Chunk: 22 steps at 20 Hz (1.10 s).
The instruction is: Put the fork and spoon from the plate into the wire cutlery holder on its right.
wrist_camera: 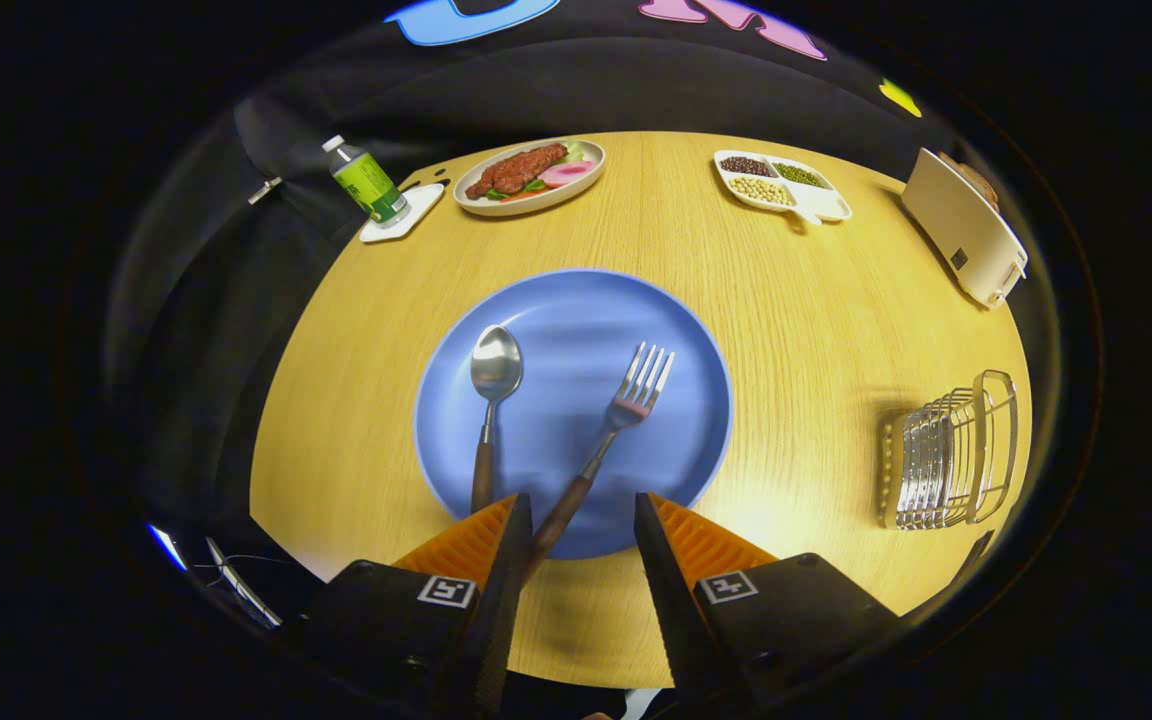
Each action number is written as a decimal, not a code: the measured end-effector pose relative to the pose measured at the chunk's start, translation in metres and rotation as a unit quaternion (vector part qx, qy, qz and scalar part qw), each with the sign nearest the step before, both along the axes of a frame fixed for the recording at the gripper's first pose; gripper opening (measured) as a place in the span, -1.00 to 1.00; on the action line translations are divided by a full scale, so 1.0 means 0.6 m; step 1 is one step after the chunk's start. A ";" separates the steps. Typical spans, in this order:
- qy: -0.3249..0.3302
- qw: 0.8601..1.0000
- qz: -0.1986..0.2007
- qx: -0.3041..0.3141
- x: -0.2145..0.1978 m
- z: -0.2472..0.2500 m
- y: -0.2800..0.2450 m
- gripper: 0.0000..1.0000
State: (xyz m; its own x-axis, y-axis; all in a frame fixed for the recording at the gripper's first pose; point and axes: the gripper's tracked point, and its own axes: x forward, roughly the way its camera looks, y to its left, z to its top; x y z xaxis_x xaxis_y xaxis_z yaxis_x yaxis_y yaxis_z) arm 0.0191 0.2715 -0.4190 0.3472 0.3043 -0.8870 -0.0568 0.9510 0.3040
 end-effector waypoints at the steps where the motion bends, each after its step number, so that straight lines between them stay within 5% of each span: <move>1: 0.003 1.000 -0.002 -0.003 0.002 -0.006 0.003 0.27; 5: 0.017 1.000 -0.004 -0.025 0.008 -0.033 0.004 -0.06; 9: 0.021 0.999 -0.006 -0.036 0.012 -0.034 -0.014 -0.79; 16: -0.021 0.999 -0.008 0.031 0.023 0.064 -0.052 -0.82; 22: -0.045 0.998 0.032 0.023 -0.003 0.175 -0.193 -0.82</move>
State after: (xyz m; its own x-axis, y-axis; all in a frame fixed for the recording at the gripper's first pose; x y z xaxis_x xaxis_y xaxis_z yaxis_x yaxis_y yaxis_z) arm 0.0171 0.1556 -0.3142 0.4031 0.3679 -0.8379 -0.1465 0.9298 0.3377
